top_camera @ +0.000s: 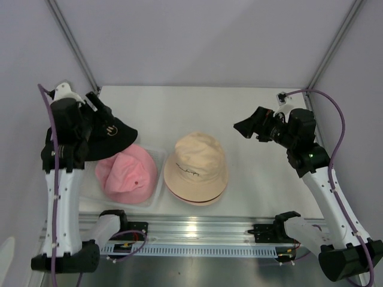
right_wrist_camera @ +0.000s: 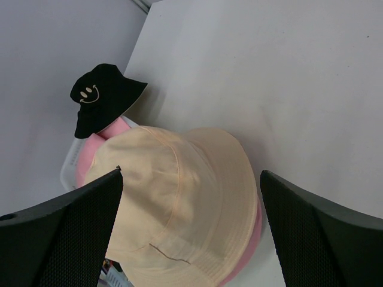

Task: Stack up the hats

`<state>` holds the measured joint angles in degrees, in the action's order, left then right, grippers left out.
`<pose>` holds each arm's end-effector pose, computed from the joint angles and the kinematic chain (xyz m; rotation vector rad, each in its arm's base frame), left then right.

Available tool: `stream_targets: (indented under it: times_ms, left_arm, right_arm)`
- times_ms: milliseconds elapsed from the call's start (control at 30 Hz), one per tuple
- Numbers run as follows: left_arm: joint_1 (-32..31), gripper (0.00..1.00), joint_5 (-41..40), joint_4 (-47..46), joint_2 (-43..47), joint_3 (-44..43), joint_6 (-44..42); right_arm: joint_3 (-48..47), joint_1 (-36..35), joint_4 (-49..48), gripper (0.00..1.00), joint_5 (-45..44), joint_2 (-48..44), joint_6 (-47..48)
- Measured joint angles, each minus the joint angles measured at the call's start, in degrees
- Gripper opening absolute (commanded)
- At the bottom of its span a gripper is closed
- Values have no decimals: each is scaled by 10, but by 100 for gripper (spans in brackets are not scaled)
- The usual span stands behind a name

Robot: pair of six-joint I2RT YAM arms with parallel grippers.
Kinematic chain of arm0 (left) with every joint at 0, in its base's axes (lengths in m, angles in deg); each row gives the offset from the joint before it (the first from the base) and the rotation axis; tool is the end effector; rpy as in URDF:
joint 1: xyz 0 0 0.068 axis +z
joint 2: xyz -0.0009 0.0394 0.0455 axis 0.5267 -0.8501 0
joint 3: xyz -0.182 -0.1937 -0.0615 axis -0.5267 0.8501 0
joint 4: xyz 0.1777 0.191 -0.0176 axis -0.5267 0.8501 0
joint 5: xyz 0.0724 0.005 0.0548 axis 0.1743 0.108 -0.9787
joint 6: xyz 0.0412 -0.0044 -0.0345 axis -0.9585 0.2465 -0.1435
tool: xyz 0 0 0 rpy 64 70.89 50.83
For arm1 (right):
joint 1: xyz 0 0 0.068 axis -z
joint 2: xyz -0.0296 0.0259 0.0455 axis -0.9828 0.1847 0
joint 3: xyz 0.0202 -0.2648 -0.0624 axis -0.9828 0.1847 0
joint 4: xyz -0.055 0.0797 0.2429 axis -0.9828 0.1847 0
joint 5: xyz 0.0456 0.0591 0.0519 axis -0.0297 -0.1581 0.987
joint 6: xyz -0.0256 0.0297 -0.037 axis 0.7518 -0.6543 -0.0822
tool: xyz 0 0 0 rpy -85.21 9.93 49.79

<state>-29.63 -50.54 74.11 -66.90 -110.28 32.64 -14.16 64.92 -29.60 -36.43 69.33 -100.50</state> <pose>0.1611 0.0092 0.4501 -0.4852 1.8402 -0.1752 0.2018 0.0662 0.3843 -0.0541 1.9271 0.8805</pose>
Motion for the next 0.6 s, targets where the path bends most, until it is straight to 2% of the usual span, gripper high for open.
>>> stream_targets:
  times_ms: [133,267,500,600]
  left_arm:
    - [36,90,-62,17,-108,-22,-7]
    - [71,91,-77,33,-217,-30,-27]
    - [82,86,-67,91,-379,-135,-117]
    - [81,76,-63,97,-412,-143,-146]
  right_arm:
    - [2,0,1,100,0,15,0]
    - [2,0,-2,100,-1,45,0]
    - [2,0,-15,100,-3,107,0]
    - [2,0,-21,100,-3,138,-1]
